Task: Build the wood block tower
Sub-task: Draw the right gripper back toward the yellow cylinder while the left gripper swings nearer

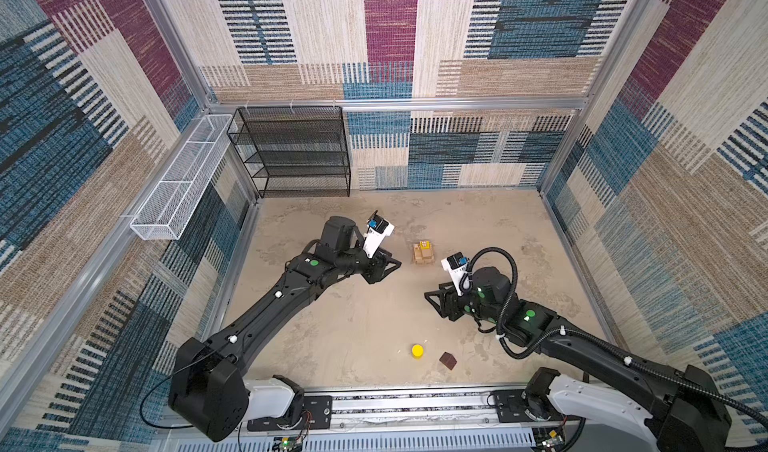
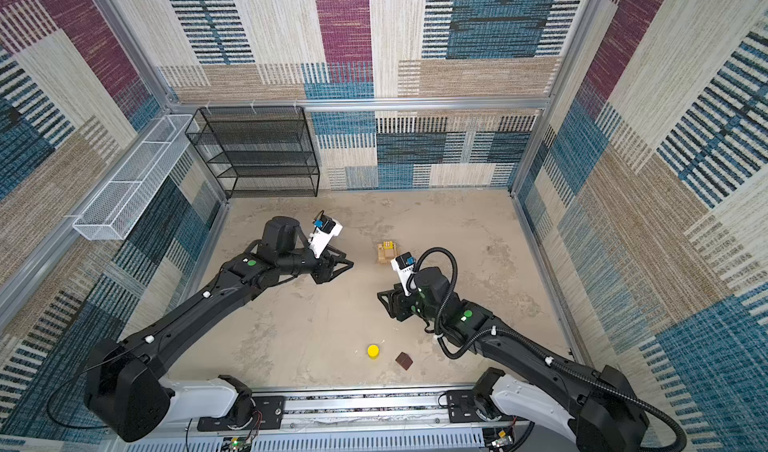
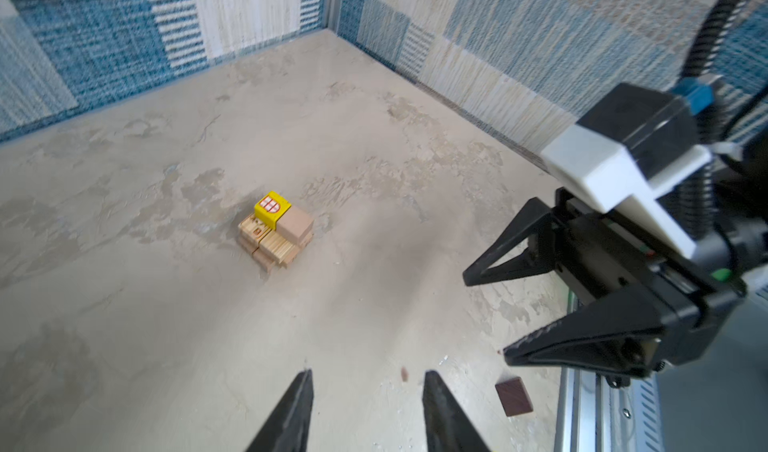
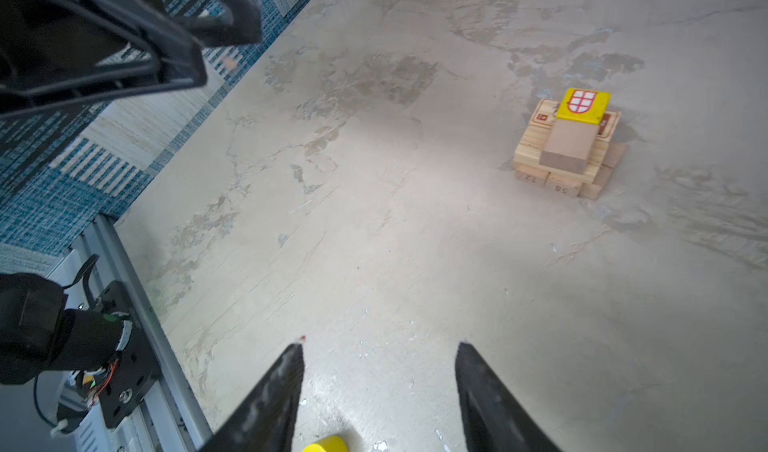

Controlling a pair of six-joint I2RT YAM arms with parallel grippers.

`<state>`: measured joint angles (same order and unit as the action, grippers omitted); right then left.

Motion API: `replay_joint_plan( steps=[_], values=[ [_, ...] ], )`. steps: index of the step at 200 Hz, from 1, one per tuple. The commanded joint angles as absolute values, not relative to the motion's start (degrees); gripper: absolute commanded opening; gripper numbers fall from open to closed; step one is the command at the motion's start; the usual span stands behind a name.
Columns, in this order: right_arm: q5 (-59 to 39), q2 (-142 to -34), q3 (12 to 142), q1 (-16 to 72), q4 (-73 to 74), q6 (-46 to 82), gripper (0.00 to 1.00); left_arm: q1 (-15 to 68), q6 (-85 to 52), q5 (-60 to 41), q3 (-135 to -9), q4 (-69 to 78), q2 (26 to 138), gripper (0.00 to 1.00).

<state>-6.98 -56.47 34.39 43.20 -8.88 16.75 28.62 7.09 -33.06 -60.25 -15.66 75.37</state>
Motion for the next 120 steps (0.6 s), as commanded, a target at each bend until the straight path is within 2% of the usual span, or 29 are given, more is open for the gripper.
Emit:
replay_joint_plan(
  steps=[1,39,67,120],
  values=[
    [-8.8,-54.8,33.2,44.6,-7.3,14.9,0.61,28.7,16.3,-41.7,-58.3,-13.6,73.1,0.50],
    [-9.5,-52.8,31.9,47.7,-7.4,14.7,0.62,28.7,24.6,-45.2,-55.0,-13.7,69.3,0.55],
    [-8.2,-50.9,30.3,49.0,-7.4,15.8,0.63,28.7,29.3,-46.7,-54.2,-16.6,67.1,0.63],
    [-10.2,-50.4,29.2,49.2,-5.9,14.6,0.63,28.8,38.7,-47.8,-52.9,-23.4,63.4,0.69]
  ],
)
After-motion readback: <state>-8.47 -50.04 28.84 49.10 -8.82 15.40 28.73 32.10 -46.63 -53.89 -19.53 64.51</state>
